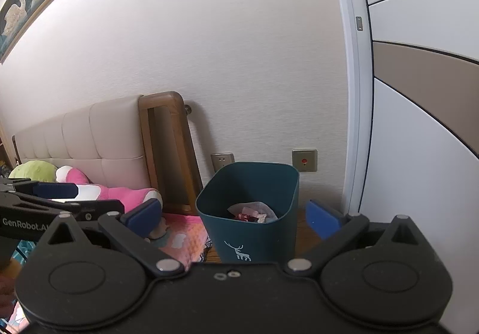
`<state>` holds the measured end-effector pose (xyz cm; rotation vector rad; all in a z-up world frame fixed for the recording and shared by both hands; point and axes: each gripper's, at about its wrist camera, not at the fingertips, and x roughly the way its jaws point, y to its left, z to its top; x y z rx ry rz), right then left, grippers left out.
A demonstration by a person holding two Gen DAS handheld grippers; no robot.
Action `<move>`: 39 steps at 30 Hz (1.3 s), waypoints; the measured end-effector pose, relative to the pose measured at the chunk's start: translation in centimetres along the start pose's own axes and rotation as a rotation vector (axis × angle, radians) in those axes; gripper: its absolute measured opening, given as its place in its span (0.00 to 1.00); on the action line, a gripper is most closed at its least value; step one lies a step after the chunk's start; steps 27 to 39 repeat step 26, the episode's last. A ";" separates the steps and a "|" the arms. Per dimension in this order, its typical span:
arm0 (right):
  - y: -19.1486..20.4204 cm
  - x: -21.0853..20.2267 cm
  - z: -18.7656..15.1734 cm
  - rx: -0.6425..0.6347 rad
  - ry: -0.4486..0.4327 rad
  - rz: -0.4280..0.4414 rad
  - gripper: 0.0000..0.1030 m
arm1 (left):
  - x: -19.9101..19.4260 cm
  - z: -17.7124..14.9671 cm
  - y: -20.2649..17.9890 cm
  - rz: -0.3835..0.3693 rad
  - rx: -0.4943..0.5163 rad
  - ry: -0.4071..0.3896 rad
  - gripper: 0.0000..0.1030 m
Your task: Collect trash
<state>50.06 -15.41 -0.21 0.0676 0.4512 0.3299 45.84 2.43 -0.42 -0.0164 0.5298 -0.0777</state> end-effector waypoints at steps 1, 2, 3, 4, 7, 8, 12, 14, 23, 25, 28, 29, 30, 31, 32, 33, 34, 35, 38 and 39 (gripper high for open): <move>0.0 0.0 0.0 0.002 0.001 0.002 1.00 | 0.1 0.0 0.0 -0.002 -0.001 0.003 1.00; 0.0 0.1 0.0 0.001 0.003 0.000 1.00 | 0.3 0.0 0.1 -0.005 -0.002 0.007 1.00; 0.0 0.2 0.0 0.000 0.006 -0.002 1.00 | 0.4 0.0 0.1 -0.008 -0.003 0.011 1.00; 0.0 0.3 0.0 0.001 0.008 -0.001 1.00 | 0.6 0.0 0.2 -0.010 -0.004 0.014 1.00; 0.0 0.6 0.0 0.005 0.010 -0.007 1.00 | 1.0 0.1 0.3 -0.014 -0.008 0.023 1.00; 0.0 0.6 0.0 0.008 0.011 -0.008 1.00 | 1.0 0.1 0.4 -0.018 -0.008 0.023 1.00; 0.0 1.0 0.1 0.016 0.017 -0.018 1.00 | 1.4 0.3 0.6 -0.019 -0.005 0.017 1.00; 0.0 1.2 0.1 0.017 0.020 -0.024 1.00 | 1.7 0.4 0.7 -0.024 0.002 0.017 1.00; -0.1 2.8 0.3 0.037 0.038 -0.037 1.00 | 3.2 0.8 1.1 -0.028 0.021 0.036 1.00; -0.1 3.2 0.4 0.036 0.041 -0.037 1.00 | 3.7 1.0 1.4 -0.033 0.018 0.041 1.00; -0.1 3.3 0.4 0.037 0.043 -0.039 1.00 | 3.9 1.0 1.6 -0.038 0.016 0.041 1.00; -0.1 3.3 0.4 0.037 0.043 -0.039 1.00 | 3.9 1.0 1.6 -0.038 0.016 0.041 1.00; -0.1 3.3 0.4 0.037 0.043 -0.039 1.00 | 3.9 1.0 1.6 -0.038 0.016 0.041 1.00; -0.1 3.3 0.4 0.037 0.043 -0.039 1.00 | 3.9 1.0 1.6 -0.038 0.016 0.041 1.00; -0.1 3.3 0.4 0.037 0.043 -0.039 1.00 | 3.9 1.0 1.6 -0.038 0.016 0.041 1.00; -0.1 3.3 0.4 0.037 0.043 -0.039 1.00 | 3.9 1.0 1.6 -0.038 0.016 0.041 1.00; -0.1 3.3 0.4 0.037 0.043 -0.039 1.00 | 3.9 1.0 1.6 -0.038 0.016 0.041 1.00; -0.1 3.3 0.4 0.037 0.043 -0.039 1.00 | 3.9 1.0 1.6 -0.038 0.016 0.041 1.00; -0.1 3.3 0.4 0.037 0.043 -0.039 1.00 | 3.9 1.0 1.6 -0.038 0.016 0.041 1.00; -0.1 3.3 0.4 0.037 0.043 -0.039 1.00 | 3.9 1.0 1.6 -0.038 0.016 0.041 1.00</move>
